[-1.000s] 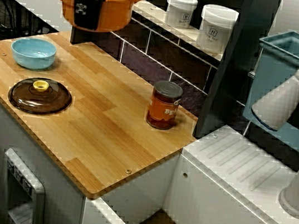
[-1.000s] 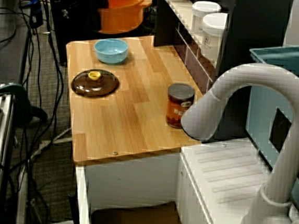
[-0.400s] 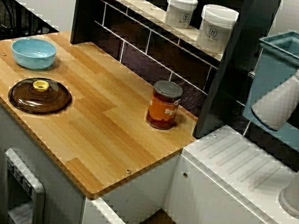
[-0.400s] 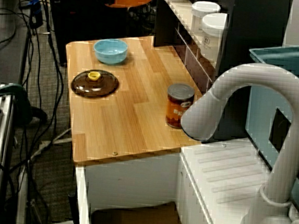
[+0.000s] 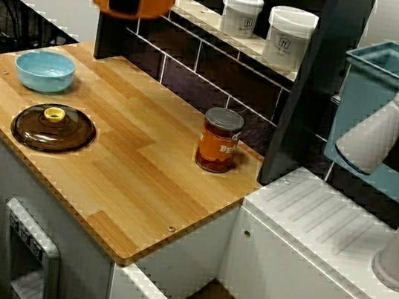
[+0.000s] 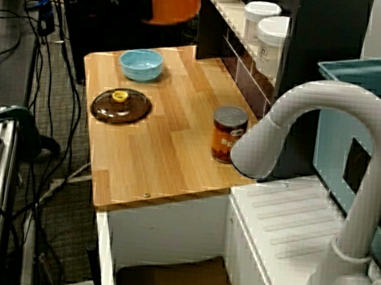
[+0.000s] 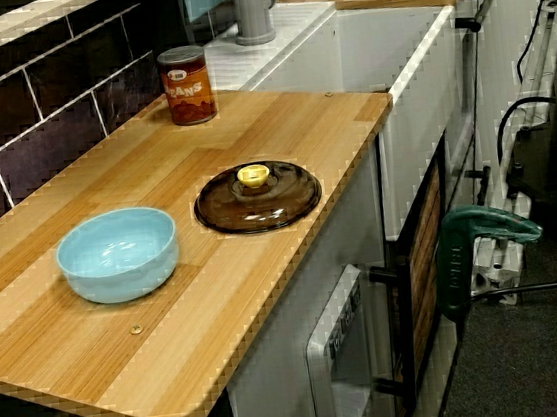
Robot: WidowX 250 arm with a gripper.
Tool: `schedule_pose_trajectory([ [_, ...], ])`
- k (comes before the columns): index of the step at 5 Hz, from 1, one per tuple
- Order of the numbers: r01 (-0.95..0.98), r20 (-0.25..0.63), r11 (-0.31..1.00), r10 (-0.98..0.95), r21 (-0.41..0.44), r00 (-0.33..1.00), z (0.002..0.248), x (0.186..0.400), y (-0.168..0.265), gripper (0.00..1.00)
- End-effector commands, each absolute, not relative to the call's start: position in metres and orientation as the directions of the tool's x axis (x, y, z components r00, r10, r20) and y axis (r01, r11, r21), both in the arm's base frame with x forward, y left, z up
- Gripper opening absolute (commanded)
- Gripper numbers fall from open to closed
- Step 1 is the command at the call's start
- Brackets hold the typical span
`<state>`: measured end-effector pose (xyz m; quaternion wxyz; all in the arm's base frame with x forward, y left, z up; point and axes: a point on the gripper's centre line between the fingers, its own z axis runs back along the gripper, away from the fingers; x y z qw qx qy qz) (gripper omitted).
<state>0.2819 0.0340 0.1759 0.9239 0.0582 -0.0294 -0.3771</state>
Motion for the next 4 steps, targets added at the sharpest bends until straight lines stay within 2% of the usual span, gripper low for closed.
schedule_pose_trajectory([
  [1, 0.659, -0.009, 0.728, -0.67, 0.189, 0.742, 0.142, 0.293, 0.039, 0.0],
  [4, 0.61, -0.021, 0.752, -0.626, 0.25, 0.78, 0.089, 0.298, 0.07, 0.0],
])
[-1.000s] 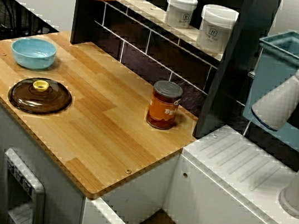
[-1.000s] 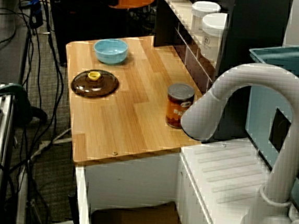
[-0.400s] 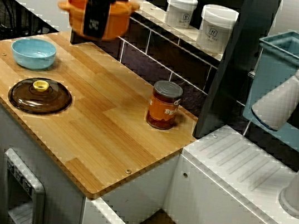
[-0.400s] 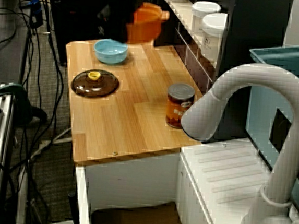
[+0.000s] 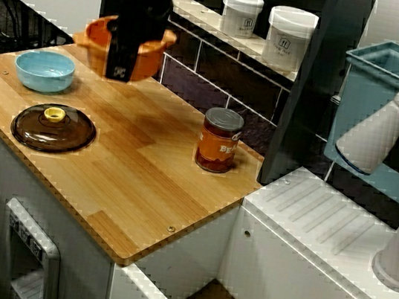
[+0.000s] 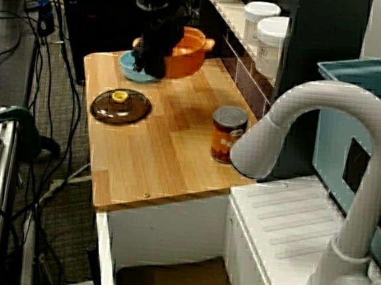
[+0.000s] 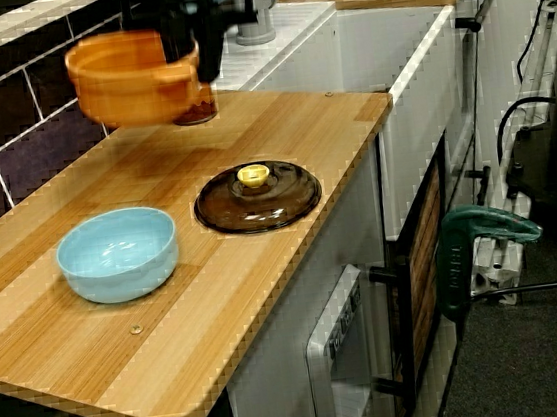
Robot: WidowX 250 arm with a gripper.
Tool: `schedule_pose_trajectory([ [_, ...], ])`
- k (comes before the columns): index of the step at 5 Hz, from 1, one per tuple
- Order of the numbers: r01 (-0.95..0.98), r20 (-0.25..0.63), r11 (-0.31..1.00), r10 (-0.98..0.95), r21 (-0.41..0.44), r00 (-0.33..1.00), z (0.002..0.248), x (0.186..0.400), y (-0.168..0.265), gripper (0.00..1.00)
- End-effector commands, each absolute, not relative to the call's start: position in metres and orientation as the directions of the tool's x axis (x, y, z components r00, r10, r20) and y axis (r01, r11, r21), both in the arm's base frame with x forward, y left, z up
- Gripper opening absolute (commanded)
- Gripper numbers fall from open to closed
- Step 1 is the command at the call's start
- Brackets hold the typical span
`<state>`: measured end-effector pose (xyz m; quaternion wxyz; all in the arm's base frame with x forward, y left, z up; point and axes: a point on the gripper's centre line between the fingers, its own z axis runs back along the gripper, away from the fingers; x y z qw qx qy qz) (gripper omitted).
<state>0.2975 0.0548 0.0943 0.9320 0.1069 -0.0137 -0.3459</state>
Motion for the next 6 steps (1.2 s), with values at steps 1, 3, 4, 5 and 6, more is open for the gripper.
schedule_pose_trajectory([
  [1, 0.603, -0.014, 0.756, -0.621, 0.255, 0.784, 0.08, 0.296, 0.077, 0.0],
  [3, 0.6, -0.025, 0.768, -0.611, 0.224, 0.791, 0.059, 0.298, 0.072, 0.0],
  [4, 0.62, -0.03, 0.763, -0.626, 0.18, 0.779, 0.057, 0.306, 0.061, 0.0],
  [5, 0.629, -0.039, 0.76, -0.632, 0.163, 0.774, 0.055, 0.314, 0.05, 0.0],
  [6, 0.619, -0.039, 0.771, -0.621, 0.15, 0.783, 0.055, 0.321, 0.044, 0.0],
])
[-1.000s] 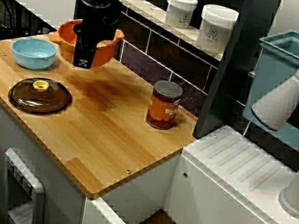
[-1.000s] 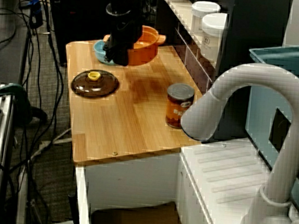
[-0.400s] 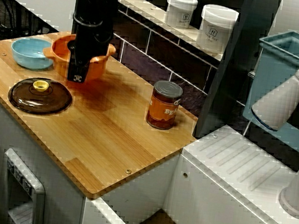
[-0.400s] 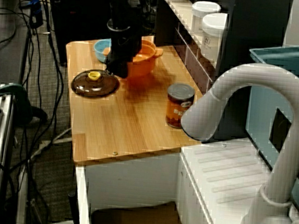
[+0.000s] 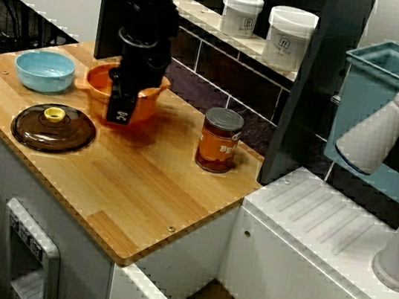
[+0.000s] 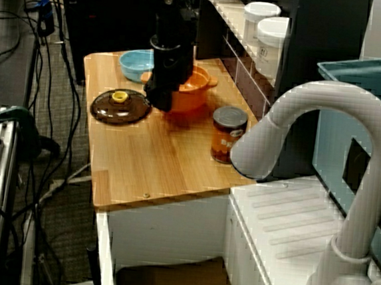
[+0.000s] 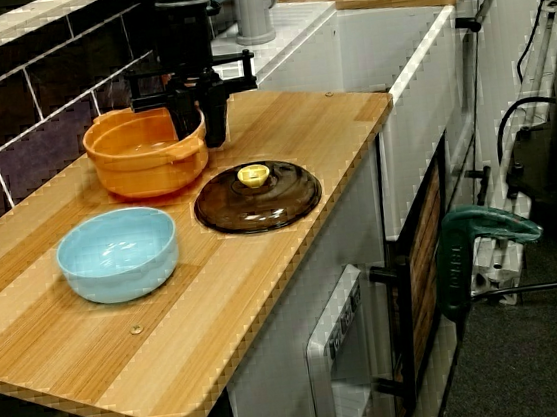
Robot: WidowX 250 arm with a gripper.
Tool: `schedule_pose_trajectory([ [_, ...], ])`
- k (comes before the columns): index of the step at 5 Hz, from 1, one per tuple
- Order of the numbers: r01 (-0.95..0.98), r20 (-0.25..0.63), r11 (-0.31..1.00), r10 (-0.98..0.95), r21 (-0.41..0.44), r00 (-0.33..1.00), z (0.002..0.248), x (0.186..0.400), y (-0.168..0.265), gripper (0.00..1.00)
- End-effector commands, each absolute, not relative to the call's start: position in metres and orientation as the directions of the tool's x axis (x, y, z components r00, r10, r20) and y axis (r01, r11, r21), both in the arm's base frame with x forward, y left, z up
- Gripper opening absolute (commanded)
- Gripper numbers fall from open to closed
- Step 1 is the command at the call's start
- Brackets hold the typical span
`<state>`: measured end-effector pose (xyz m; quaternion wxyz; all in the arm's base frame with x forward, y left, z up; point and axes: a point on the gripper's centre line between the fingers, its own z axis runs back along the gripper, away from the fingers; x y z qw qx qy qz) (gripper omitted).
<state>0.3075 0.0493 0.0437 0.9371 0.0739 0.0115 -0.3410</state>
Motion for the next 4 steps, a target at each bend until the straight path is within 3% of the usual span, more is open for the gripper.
schedule_pose_trajectory([
  [1, 0.593, -0.047, 0.789, -0.594, 0.161, 0.803, 0.053, 0.325, 0.045, 0.35],
  [2, 0.578, -0.04, 0.803, -0.579, 0.148, 0.814, 0.048, 0.323, 0.048, 1.0],
  [4, 0.554, -0.002, 0.821, -0.559, 0.137, 0.829, 0.065, 0.31, 0.059, 1.0],
])
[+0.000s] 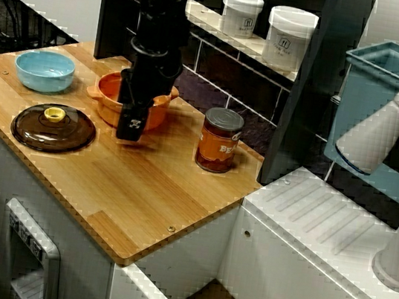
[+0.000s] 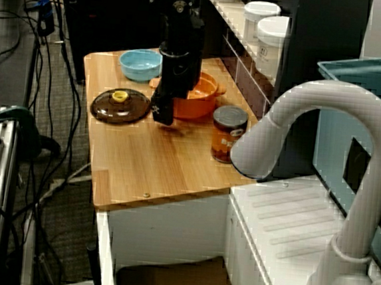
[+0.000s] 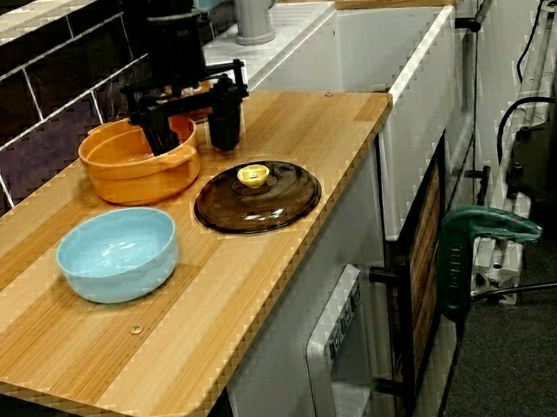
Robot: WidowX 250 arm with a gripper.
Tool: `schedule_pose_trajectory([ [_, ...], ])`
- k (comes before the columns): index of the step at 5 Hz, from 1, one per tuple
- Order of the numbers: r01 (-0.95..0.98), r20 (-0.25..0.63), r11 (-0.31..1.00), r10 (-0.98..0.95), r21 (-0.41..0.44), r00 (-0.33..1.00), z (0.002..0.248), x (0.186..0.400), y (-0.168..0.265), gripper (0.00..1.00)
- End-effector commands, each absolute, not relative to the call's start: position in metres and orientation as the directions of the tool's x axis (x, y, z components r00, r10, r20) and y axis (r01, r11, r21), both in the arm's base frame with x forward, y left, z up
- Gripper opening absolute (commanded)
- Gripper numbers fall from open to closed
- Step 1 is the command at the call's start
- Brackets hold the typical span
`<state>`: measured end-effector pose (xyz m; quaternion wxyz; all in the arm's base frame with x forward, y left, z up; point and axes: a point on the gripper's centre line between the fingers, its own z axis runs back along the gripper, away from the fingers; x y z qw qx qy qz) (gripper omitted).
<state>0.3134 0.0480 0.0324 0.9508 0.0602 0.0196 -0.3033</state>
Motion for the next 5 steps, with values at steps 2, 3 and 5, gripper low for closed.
schedule_pose_trajectory([
  [2, 0.503, 0.06, 0.861, -0.508, 0.079, 0.859, 0.089, 0.299, 0.085, 1.0],
  [3, 0.486, 0.067, 0.87, -0.492, 0.086, 0.868, 0.093, 0.295, 0.095, 1.0],
  [5, 0.375, 0.072, 0.926, -0.377, 0.038, 0.923, 0.098, 0.283, 0.137, 1.0],
])
